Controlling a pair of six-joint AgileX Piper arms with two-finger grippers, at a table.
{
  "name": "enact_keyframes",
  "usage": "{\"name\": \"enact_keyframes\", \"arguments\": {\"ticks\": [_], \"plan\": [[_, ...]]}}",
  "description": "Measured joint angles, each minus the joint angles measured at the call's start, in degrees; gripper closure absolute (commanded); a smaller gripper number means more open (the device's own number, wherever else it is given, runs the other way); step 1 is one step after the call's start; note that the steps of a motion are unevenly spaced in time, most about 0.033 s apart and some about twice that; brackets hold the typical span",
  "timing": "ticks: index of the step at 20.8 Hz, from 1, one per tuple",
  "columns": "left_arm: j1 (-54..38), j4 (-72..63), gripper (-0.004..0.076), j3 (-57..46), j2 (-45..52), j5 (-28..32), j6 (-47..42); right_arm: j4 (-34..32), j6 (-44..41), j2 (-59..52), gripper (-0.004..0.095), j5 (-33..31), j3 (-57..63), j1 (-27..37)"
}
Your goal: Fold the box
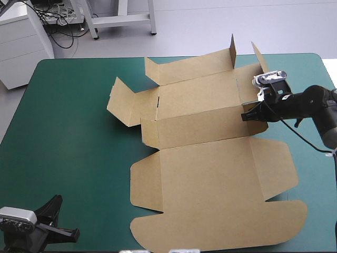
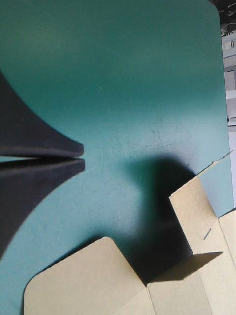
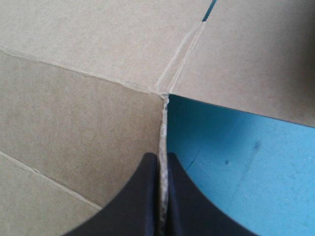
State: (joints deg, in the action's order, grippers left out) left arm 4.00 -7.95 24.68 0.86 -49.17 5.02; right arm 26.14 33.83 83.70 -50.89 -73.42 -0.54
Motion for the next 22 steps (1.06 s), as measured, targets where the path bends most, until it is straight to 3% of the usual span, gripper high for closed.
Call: {"name": "enact_keyframes", "arguments": {"ticks": [7,9,12,15,18,22], "plan": [[0.0,0.0,0.0756,0.0,0.0,0.0,0.0,-3.2,2.7,9.8,0.0931,-15.8,-13.4,0.0],[0.0,0.0,0.0756,0.0,0.0,0.0,0.0,-3.9,5.1,13.8,0.0931,-16.9,-15.9,-0.1],[0.0,0.0,0.0756,0.0,0.0,0.0,0.0,-6.7,10.5,18.2,0.0931,-16.6,-18.5,-2.3],[0.0,0.0,0.0756,0.0,0.0,0.0,0.0,-10.9,13.8,22.2,0.0931,-11.3,-22.0,-7.8],[0.0,0.0,0.0756,0.0,0.0,0.0,0.0,-11.6,19.8,26.2,0.0931,-6.4,-26.0,-13.2],[0.0,0.0,0.0756,0.0,0.0,0.0,0.0,-11.3,30.0,29.6,0.0932,-5.2,-29.0,-20.3]]}}
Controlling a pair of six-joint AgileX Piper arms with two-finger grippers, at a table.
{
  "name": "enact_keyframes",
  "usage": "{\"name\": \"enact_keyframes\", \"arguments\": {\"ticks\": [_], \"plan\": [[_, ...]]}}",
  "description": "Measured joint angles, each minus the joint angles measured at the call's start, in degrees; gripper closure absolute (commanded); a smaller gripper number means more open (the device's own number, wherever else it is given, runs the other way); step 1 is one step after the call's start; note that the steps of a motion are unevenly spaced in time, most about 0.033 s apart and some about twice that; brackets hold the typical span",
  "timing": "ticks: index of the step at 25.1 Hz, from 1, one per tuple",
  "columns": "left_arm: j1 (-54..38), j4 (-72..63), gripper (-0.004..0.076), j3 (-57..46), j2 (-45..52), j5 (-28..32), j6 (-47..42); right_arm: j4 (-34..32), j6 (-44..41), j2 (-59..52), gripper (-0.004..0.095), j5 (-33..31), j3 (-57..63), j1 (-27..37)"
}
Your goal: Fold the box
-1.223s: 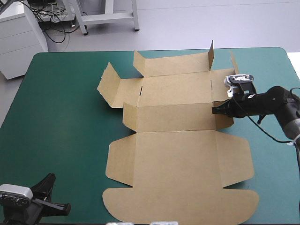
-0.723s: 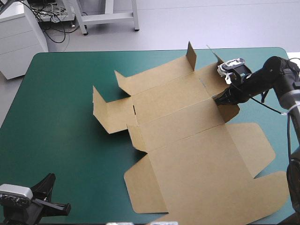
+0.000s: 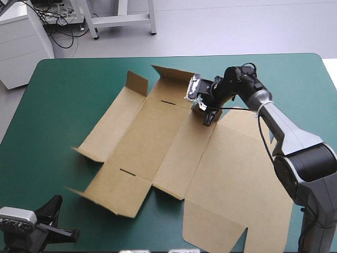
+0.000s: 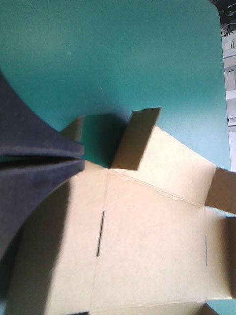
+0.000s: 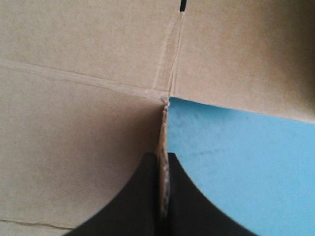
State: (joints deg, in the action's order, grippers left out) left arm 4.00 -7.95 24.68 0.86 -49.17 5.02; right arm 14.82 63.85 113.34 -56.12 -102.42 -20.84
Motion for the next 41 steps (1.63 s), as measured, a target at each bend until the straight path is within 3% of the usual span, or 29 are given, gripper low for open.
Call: {"name": "enact_keyframes", "arguments": {"ticks": [9,17,19,23,24,25,28,32,41], "plan": [[0.0,0.0,0.0756,0.0,0.0,0.0,0.0,-0.1,14.6,0.2,0.0931,0.6,-0.4,-3.4],[0.0,0.0,0.0756,0.0,0.0,0.0,0.0,0.0,15.4,0.2,0.09,2.6,-0.4,-3.5],[0.0,0.0,0.0756,0.0,0.0,0.0,0.0,0.0,14.3,0.2,0.0818,3.0,-0.4,-3.5],[0.0,0.0,0.0756,0.0,0.0,0.0,0.0,0.0,10.2,0.2,0.0367,4.5,-0.5,-3.5],[0.0,0.0,0.0756,0.0,0.0,0.0,0.0,0.0,8.7,0.2,0.0296,4.9,-0.6,-3.5],[0.0,0.0,0.0756,0.0,0.0,0.0,0.0,-0.1,6.4,0.2,0.0287,5.2,-0.6,-3.5],[0.0,0.0,0.0756,0.0,0.0,0.0,0.0,-0.4,-1.7,0.2,0.0289,5.3,-0.6,-3.5],[0.0,0.0,0.0756,0.0,0.0,0.0,0.0,-2.9,-9.9,-0.3,0.0375,3.1,-0.6,-3.5],[0.0,0.0,0.0756,0.0,0.0,0.0,0.0,-3.1,-20.8,-6.8,0.074,-1.2,-0.6,-3.4]]}}
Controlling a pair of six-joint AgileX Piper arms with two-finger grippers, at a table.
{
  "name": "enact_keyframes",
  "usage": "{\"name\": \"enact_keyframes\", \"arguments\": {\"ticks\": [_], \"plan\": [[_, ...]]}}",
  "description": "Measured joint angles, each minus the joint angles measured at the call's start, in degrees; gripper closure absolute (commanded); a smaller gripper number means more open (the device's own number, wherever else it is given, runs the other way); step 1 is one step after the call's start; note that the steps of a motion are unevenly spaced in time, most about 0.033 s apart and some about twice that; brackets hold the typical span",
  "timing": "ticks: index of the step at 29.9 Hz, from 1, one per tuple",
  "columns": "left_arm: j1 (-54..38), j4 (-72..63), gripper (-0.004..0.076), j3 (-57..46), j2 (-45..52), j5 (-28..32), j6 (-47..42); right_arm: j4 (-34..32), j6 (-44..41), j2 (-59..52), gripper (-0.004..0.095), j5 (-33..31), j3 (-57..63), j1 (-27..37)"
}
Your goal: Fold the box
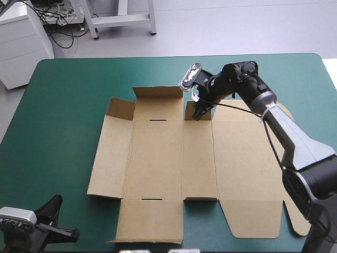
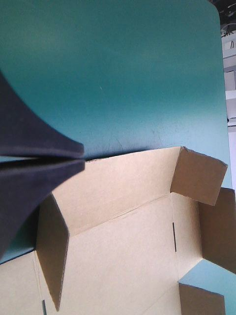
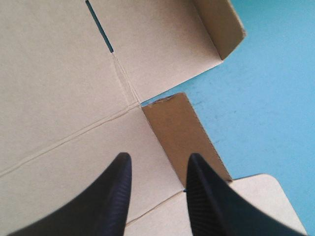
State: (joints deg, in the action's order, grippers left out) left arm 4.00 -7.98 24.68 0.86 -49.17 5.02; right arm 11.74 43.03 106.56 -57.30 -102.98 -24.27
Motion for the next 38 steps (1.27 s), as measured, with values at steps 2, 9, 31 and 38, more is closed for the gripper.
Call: {"name": "enact_keyframes", "arguments": {"ticks": [2,9,31,38], "plan": [[0.0,0.0,0.0756,0.0,0.0,0.0,0.0,0.0,-3.5,-1.9,0.0826,-1.3,0.0,0.0],[0.0,0.0,0.0756,0.0,0.0,0.5,0.0,-0.1,-13.7,-8.3,0.093,-8.2,0.0,0.0],[0.0,0.0,0.0756,0.0,0.0,0.3,0.0,-8.3,-28.2,-29.2,0.0931,-2.6,20.7,10.8],[0.0,0.0,0.0756,0.0,0.0,0.2,-0.1,-7.7,-28.3,-42.8,0.0931,2.5,36.6,14.1]]}}
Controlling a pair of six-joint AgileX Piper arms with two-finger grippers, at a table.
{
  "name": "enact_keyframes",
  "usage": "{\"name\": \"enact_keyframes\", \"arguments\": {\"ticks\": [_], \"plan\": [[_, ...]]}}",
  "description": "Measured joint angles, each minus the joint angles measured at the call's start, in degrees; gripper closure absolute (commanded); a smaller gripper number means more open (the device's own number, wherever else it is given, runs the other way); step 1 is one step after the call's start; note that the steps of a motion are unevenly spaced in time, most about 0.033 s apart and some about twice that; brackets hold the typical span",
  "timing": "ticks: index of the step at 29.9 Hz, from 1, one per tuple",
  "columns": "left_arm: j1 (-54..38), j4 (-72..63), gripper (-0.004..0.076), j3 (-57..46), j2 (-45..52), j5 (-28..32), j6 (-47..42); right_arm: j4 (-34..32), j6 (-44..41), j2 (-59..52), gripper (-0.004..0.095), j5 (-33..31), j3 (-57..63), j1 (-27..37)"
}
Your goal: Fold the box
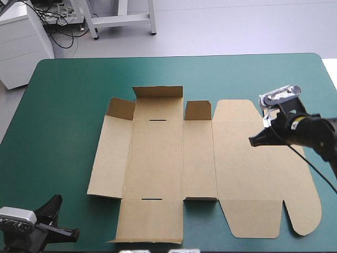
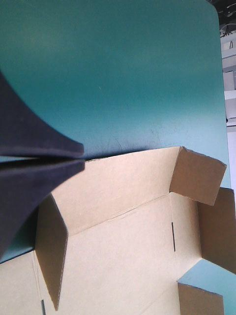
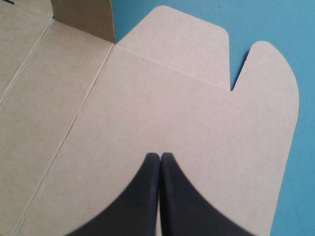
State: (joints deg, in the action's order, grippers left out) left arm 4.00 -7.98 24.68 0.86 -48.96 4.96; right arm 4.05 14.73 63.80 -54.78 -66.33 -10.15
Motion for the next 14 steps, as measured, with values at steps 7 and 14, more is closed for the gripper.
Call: {"name": "enact_keyframes", "arguments": {"ticks": [7,14], "plan": [[0.0,-1.9,0.0756,2.3,-2.8,-0.1,-0.3,0.6,-1.8,-11.7,0.0931,1.8,10.5,0.1],[0.0,-2.6,0.0756,8.8,-13.6,1.1,-0.4,0.6,-2.7,-17.9,0.0931,1.8,13.8,0.1]]}}
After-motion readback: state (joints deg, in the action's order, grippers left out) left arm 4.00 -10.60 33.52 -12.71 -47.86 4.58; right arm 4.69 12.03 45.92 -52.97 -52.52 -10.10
